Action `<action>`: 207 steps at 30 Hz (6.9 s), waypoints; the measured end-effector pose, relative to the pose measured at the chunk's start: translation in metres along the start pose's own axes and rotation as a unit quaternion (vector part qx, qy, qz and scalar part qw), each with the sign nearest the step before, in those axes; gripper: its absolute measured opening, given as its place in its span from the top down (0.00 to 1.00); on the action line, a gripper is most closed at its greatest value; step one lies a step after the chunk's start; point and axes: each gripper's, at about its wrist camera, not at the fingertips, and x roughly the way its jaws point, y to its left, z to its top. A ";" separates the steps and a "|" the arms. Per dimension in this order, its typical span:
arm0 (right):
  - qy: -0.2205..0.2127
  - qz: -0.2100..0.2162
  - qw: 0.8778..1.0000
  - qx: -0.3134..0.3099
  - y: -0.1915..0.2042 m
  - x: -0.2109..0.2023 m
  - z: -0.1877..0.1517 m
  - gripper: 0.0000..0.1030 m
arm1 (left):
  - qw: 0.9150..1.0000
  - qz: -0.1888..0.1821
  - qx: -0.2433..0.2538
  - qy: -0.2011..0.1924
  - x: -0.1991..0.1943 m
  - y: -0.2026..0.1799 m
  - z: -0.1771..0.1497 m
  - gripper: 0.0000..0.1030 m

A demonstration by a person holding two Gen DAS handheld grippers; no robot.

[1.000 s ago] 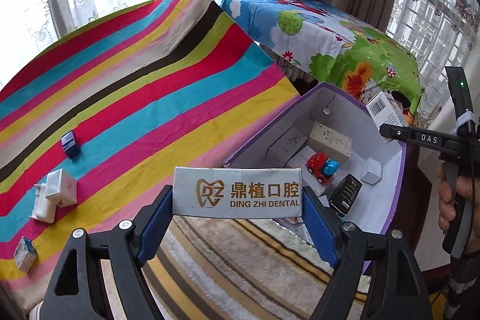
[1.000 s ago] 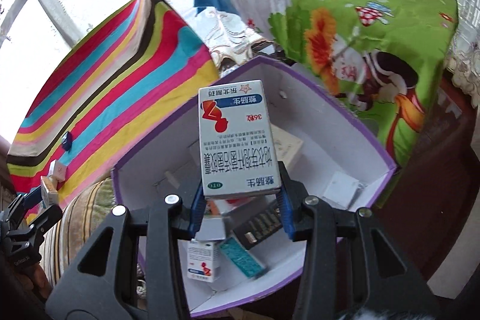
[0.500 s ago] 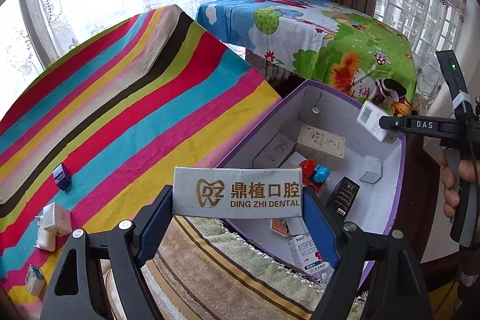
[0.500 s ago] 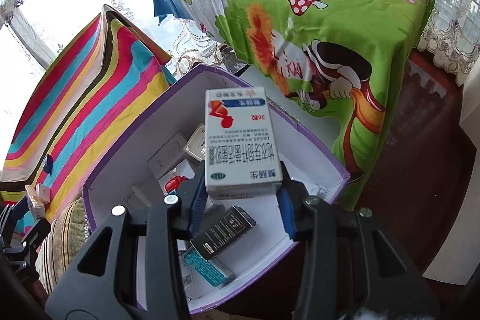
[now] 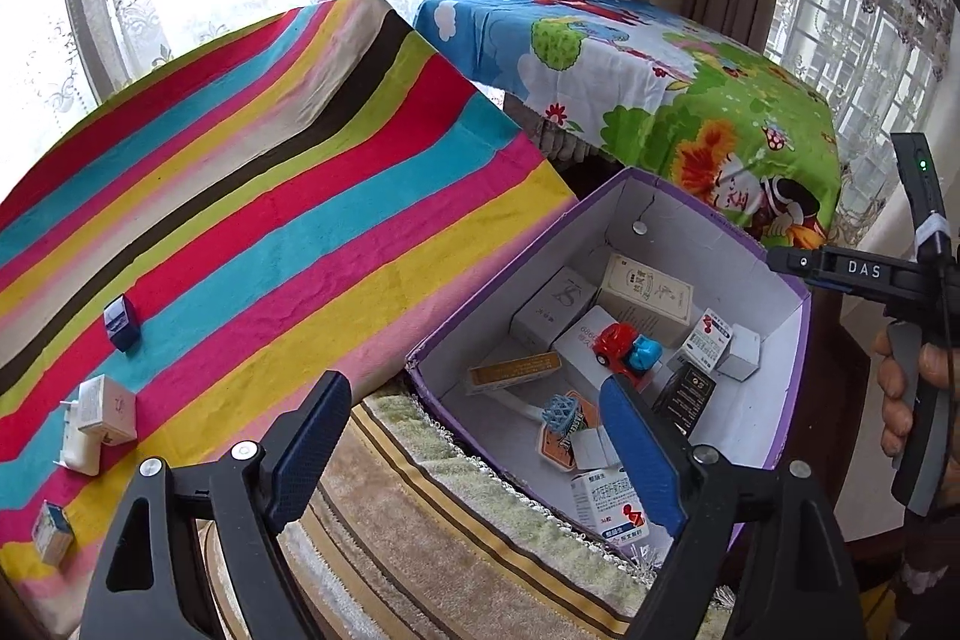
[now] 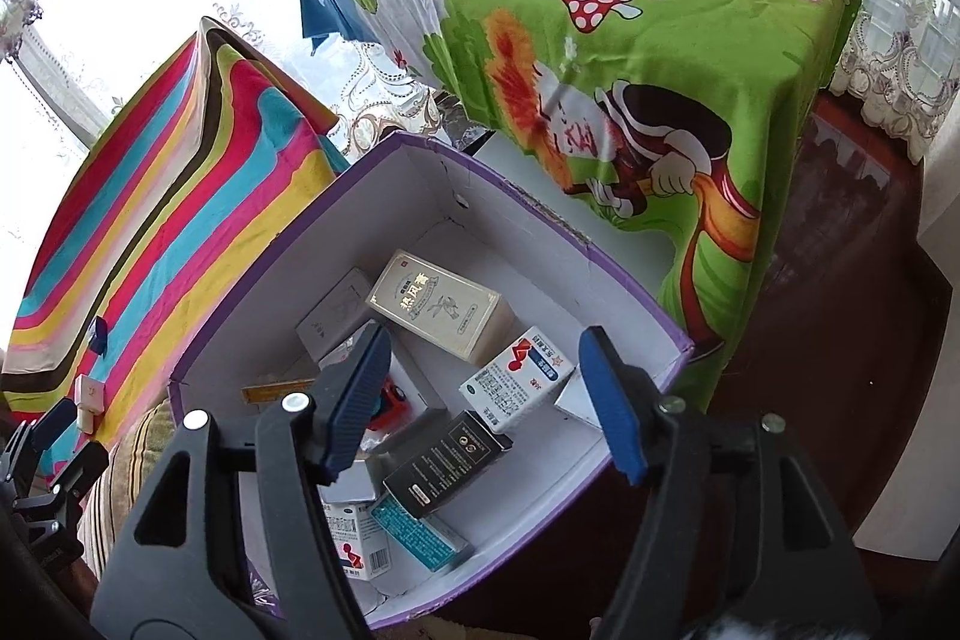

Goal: Organize rigid objects
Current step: 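Lower both held boxes into the purple box and open both tools, then withdraw both open tools from the purple box back to the pile, then grasp the Penciclovir box with the left tool while the right tool grasps the white cube box, then carry the Penciclovir box and the white printed cube box over the purple box, then lower both held boxes into the purple box and open both tools, then withdraw both open tools from the purple box back to the pile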

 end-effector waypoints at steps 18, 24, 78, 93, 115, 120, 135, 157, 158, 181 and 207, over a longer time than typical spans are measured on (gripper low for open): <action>-0.011 0.070 0.991 -0.115 0.087 -0.032 -0.018 0.27 | 0.996 -0.010 -0.089 -0.012 -0.025 0.062 -0.028 0.17; -0.002 0.096 0.983 -0.159 0.124 -0.038 -0.034 0.24 | 0.992 -0.001 -0.129 -0.015 -0.035 0.094 -0.044 0.17; 0.052 0.189 0.884 -0.425 0.440 0.035 -0.144 0.07 | 0.881 0.191 -0.422 0.096 -0.035 0.382 -0.172 0.13; 0.066 0.151 0.903 -0.396 0.496 0.090 -0.146 0.07 | 0.886 0.231 -0.391 0.096 -0.024 0.380 -0.170 0.26; 0.084 0.150 0.924 -0.342 0.483 0.111 -0.140 0.54 | 0.889 0.228 -0.395 0.028 -0.045 0.364 -0.172 0.27; 0.073 0.156 0.925 -0.339 0.471 0.095 -0.139 0.54 | 0.891 0.242 -0.383 0.018 -0.055 0.357 -0.168 0.27; 0.065 0.191 0.929 -0.311 0.422 0.052 -0.136 0.54 | 0.917 0.199 -0.346 -0.023 -0.084 0.292 -0.136 0.27; 0.046 0.165 0.967 -0.188 0.230 -0.001 -0.091 0.54 | 0.984 0.056 -0.172 0.000 -0.048 0.110 -0.059 0.27; 0.043 0.157 0.971 -0.178 0.217 -0.002 -0.089 0.54 | 0.986 0.049 -0.161 0.000 -0.045 0.100 -0.056 0.27; 0.044 -0.041 0.998 -0.034 0.019 0.009 -0.059 0.43 | 0.994 -0.096 0.000 0.046 -0.009 -0.038 -0.030 0.16; 0.025 0.033 0.987 -0.157 0.151 0.001 -0.046 0.26 | 0.986 0.023 -0.162 0.025 -0.035 0.161 -0.062 0.15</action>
